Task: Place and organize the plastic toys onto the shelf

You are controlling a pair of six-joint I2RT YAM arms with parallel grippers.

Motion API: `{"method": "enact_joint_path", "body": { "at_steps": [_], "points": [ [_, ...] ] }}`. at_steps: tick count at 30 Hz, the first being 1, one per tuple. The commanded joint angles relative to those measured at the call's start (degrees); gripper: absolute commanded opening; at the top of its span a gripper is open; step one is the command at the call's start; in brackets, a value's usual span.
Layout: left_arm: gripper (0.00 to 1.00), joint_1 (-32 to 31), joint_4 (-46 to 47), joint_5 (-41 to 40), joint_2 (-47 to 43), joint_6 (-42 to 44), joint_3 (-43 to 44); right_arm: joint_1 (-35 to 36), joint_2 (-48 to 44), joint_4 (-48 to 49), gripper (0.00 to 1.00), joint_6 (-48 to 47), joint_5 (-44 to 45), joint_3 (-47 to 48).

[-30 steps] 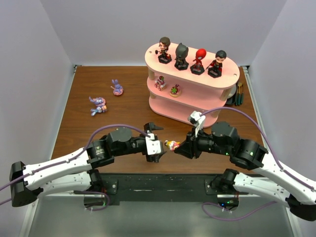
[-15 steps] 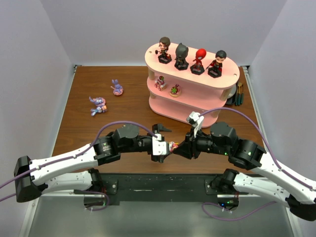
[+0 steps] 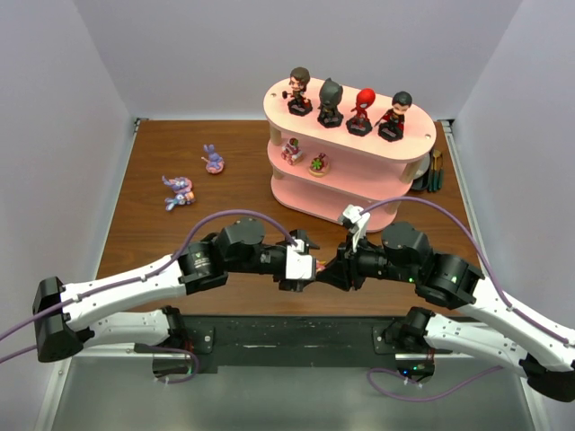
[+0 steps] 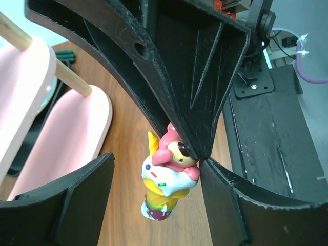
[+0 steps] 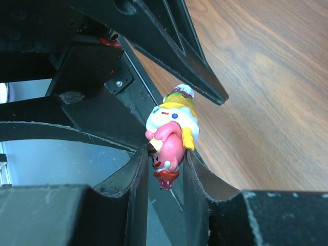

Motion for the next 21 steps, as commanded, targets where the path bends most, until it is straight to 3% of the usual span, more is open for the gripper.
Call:
{"method": "enact_joint_path", "body": {
  "at_steps": [1, 11, 21],
  "points": [
    [0.68, -0.18, -2.09, 0.07, 1.04, -1.07, 3.97, 0.11, -0.69, 1.09, 0.0, -1.17, -1.52, 0.17],
    [0.59, -0.18, -5.96, -0.81, 1.92, -0.9, 5.2, 0.2, -1.31, 0.74, 0.0, -1.43, -1.08, -0.62],
    [0.6, -0.18, -7.37, -0.9, 1.48, 0.6, 5.29, 0.11, -1.22, 0.74, 0.0, -1.08, -1.08, -1.33]
  ]
}}
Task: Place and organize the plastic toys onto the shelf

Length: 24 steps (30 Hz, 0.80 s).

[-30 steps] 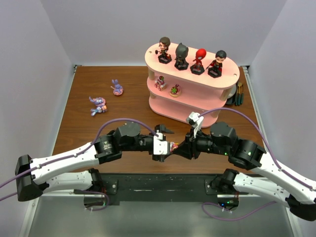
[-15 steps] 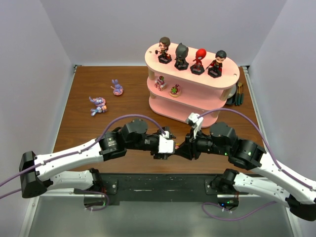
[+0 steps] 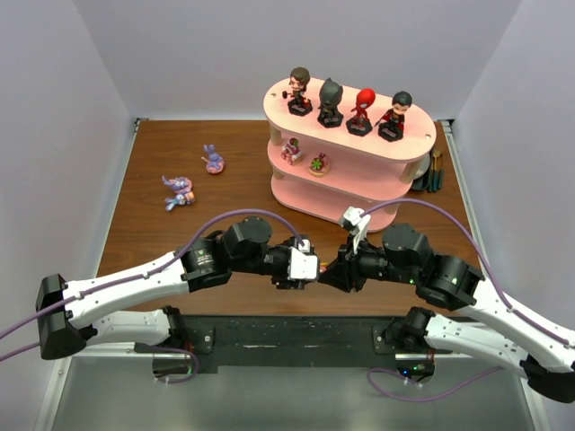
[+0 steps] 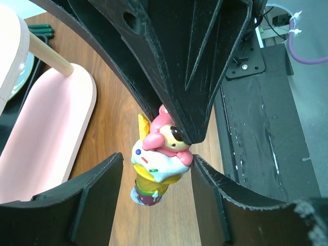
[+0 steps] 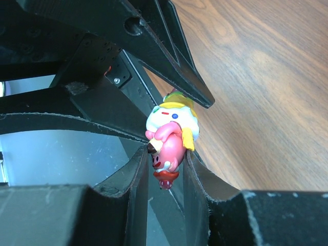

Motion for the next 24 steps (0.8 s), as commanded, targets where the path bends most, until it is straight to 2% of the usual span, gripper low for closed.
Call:
{"method": "enact_joint_path", "body": {
  "at_steps": [1, 9, 12, 13, 17, 19, 21, 23, 24],
  "points": [
    [0.6, -0.07, 0.44, -0.2, -0.49, 0.97, 2.32, 0.11, -0.21, 1.05, 0.0, -0.47, -1.21, -0.28],
    [0.45, -0.07, 3.33, 1.03, -0.4, -0.26, 2.05, 0.11, 1.37, 1.66, 0.0, -0.82, -1.65, -0.37],
    [0.29, -0.07, 4.56, 1.12, -0.49, -1.05, 1.35, 0.11, 1.2, 1.92, 0.0, -0.73, -1.48, -0.8],
    [0.22, -0.15, 4.92, 1.12, -0.4, -1.31, 0.91, 0.11, 1.11, 2.01, 0.0, -0.47, -1.22, -0.98],
    [0.06, -0.07, 6.85, 0.6, -0.75, -2.98, -0.05, 0.11, 0.84, 2.1, 0.01, -0.29, -0.25, -1.16],
    [0.0, -0.07, 7.64, -0.63, -1.28, -4.12, -1.1, 0.11, 0.84, 1.93, 0.15, -0.29, 0.54, -0.98],
    [0.0, -0.07, 9.05, -2.55, -1.98, -5.7, -2.42, 0.2, 0.67, 1.84, 0.32, -0.38, 2.03, -0.72],
    [0.0, -0.07, 10.53, -4.58, -2.51, -7.89, -3.39, 0.11, 0.14, 1.75, 0.41, -0.29, 3.52, -0.54],
    [0.0, -0.07, 10.98, -6.85, -2.94, -8.69, -4.35, 0.11, -0.04, 1.75, 0.5, -0.29, 5.27, -0.19]
  ]
}}
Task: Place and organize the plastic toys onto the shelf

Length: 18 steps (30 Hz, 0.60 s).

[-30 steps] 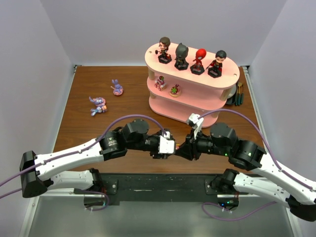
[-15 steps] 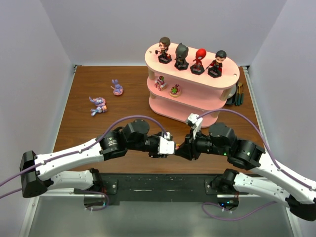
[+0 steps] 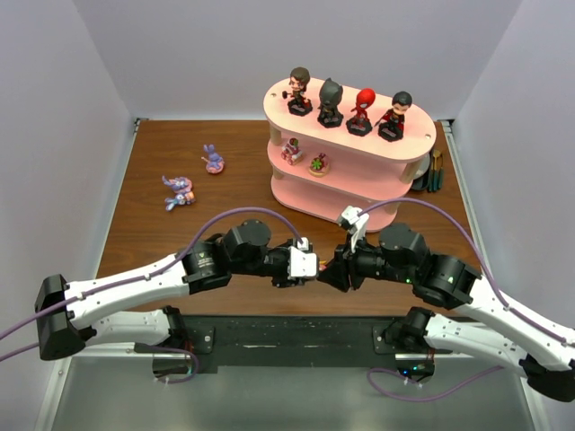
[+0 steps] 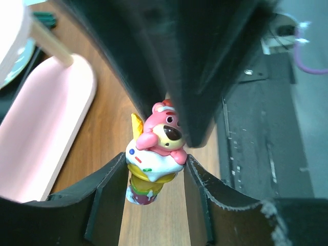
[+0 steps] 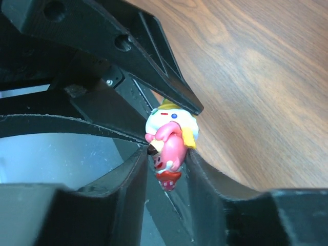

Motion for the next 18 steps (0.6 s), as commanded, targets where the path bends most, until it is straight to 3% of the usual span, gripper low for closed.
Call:
{"method": "enact_joint_path", "body": {
  "at_steps": [1, 6, 18],
  "points": [
    [0.0, -0.07, 8.4, -6.61, -2.51, -5.9, -2.24, 0.11, -1.17, 1.07, 0.54, -0.38, 4.61, 0.53],
    [0.0, -0.07, 14.72, -12.93, -3.74, -12.93, -6.63, 0.11, -2.23, 1.6, 0.73, -1.52, 9.88, 2.37],
    [0.0, -0.07, 28.69, -28.85, -1.02, -28.31, -9.01, 0.03, -3.63, -4.2, 0.92, -4.33, 40.89, 7.74]
  ]
}}
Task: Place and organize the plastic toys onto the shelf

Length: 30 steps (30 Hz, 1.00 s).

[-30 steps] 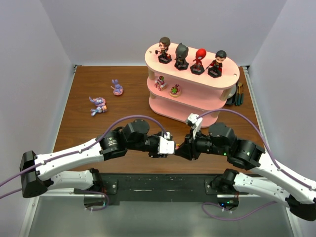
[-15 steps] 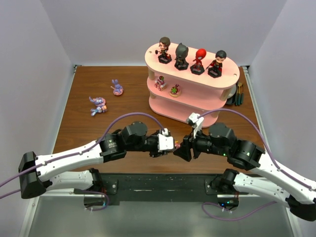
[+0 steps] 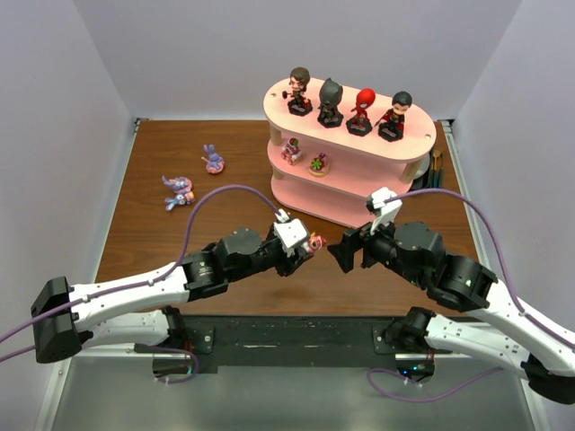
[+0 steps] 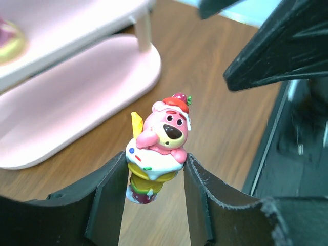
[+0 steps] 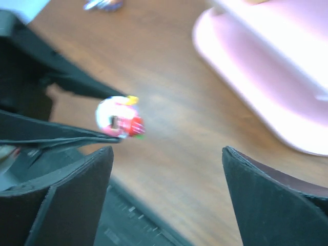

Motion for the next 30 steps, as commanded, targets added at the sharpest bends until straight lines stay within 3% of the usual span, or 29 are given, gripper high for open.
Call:
{"method": "enact_joint_path", "body": {
  "at_steps": [1, 6, 12, 17, 26, 30],
  "points": [
    [0.0, -0.13, 14.71, -7.35, 1.67, -8.6, 0.21, 0.11, -1.89, -2.1, 0.93, -1.82, 16.51, 3.39],
    [0.0, -0.13, 21.67, -9.28, 7.02, -11.16, 3.19, -0.85, -2.42, -3.07, 0.95, -2.43, 24.43, 3.83],
    [0.0, -0.13, 28.7, -11.04, 12.48, -11.6, 6.8, -5.06, -1.1, -1.23, 0.95, -3.93, 22.96, 4.18],
    [0.0, -0.13, 32.49, -13.59, 13.19, -12.04, 6.71, -18.48, 2.49, 2.81, 0.95, -4.02, 6.8, 4.44],
    [0.0, -0.13, 38.11, -15.08, 16.08, -12.04, 7.24, -32.99, 3.21, 3.61, 0.96, -4.72, -3.32, 1.9],
    [0.0, -0.13, 42.68, -15.44, 18.1, -11.95, 7.16, -42.14, 1.98, 4.05, 0.96, -3.5, -14.45, 0.05]
  ]
}}
